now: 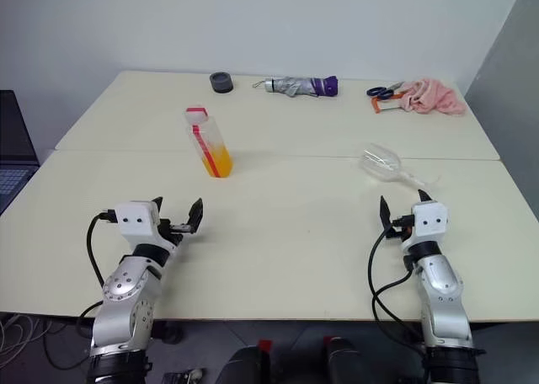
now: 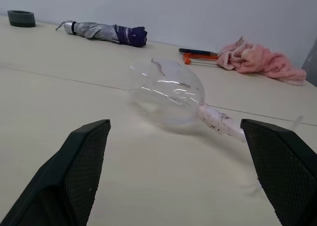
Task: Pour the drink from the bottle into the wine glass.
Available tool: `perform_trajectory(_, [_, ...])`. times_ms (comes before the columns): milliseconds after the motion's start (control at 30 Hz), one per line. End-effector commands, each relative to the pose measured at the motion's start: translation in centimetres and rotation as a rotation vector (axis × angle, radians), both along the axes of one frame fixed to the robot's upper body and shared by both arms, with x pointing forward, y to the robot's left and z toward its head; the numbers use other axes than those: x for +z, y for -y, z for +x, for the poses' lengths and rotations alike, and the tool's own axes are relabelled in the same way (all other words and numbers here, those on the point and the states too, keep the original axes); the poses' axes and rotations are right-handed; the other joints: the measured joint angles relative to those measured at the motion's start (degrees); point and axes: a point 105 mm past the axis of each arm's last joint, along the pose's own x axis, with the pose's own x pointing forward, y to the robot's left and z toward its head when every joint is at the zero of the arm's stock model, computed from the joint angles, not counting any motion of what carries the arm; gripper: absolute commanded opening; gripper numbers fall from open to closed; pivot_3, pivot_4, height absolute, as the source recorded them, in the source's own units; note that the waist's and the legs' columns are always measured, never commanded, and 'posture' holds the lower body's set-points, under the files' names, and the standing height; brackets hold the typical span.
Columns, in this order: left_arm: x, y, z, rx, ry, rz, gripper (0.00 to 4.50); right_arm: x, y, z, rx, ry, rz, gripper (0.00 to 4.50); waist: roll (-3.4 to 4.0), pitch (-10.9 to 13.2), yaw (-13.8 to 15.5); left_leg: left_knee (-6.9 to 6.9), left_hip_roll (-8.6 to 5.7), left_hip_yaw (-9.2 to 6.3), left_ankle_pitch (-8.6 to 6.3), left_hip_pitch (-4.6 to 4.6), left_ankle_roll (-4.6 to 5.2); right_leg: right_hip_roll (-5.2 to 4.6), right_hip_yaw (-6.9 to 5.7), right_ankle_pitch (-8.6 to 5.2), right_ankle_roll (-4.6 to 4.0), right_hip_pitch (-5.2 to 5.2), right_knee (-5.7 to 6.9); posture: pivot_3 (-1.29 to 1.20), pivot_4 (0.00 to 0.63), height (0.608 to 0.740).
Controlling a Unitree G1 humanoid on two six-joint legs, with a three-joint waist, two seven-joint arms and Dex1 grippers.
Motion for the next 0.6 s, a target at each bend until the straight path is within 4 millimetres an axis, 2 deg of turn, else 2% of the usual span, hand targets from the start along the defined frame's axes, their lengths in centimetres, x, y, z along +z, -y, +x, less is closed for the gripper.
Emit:
perform_trajectory(33, [1.8, 0.4, 0.1, -0.020, 0.073, 0.014, 4.49, 1.0, 0.3, -0.1, -0.008, 0.045, -0.004, 4.50, 0.00, 0.0, 0.0, 0.00, 0.00, 0.00, 0.00, 0.00, 0.00, 0.00, 0.00, 0.00, 0.00, 0.00, 0.00, 0.00, 0.150, 0.740])
perform_trajectory(467, [3.0, -0.1, 0.1, -0.001, 0.125, 0.050, 4.49, 0.5, -0.1, -0.1, 0.027, 0.026, -0.014, 4.50, 0.00, 0.0, 0.0, 0.00, 0.00, 0.00, 0.00, 0.00, 0.00, 0.00, 0.00, 0.00, 0.00, 0.00, 0.00, 0.00, 0.150, 0.740])
perform_trajectory(600, [3.0, 0.8, 0.1, -0.072, 0.125, 0.036, 4.49, 0.7, 0.4, -0.1, 0.021, 0.030, -0.018, 4.50, 0.00, 0.0, 0.0, 0.00, 0.00, 0.00, 0.00, 0.00, 0.00, 0.01, -0.01, 0.00, 0.00, 0.00, 0.00, 0.00, 0.150, 0.740])
